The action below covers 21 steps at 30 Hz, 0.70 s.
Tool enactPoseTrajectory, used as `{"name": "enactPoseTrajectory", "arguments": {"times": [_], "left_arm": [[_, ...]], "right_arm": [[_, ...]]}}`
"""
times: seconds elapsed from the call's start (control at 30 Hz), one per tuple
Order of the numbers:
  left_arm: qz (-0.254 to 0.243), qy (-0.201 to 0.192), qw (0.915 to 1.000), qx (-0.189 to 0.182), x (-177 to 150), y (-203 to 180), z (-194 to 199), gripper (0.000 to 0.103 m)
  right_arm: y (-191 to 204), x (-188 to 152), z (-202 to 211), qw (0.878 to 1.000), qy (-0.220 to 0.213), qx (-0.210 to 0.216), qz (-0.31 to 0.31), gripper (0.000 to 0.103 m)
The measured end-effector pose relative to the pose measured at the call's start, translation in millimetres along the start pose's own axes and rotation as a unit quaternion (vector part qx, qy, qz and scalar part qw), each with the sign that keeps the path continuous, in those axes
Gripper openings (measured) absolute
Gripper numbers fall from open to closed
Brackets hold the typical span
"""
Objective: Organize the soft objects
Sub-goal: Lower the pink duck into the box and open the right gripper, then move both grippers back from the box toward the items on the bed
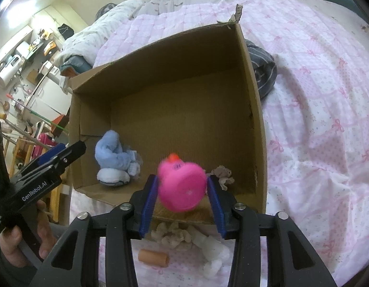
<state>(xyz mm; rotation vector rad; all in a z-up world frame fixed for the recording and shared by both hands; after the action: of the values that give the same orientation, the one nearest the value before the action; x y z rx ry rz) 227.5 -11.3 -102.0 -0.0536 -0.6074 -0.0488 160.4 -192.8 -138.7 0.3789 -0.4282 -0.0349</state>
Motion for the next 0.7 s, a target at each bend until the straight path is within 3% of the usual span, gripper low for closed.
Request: {"name": "enactPoseTrajectory", "arguments": {"times": [0.07,0.7], "left_arm": [[0.0,0.0,1.0,0.0,-0.1,0.4,0.4,0.073],[0.002,0.0,1.0,-0.002,-0.1,3.4,1.5,0.073]], "right_arm": [[0.2,3.2,3.7,1.0,-0.012,0.001,-0.003,0.07],[-0.7,7.5,4.5,1.0,-0.019,0.008,-0.015,0.071]]}}
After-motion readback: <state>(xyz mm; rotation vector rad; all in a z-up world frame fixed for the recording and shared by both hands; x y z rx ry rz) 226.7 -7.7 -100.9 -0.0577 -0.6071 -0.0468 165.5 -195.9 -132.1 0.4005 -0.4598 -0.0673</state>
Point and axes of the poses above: each gripper's, at about its wrist camera, not at the fingertips, and z roughly against the way its jaws point, y to its left, x to its top, the point moved 9 cm from there along -z, roughly the way its jaws point, and after that the axes turned 2 degrees about z, right-handed, at the moved point
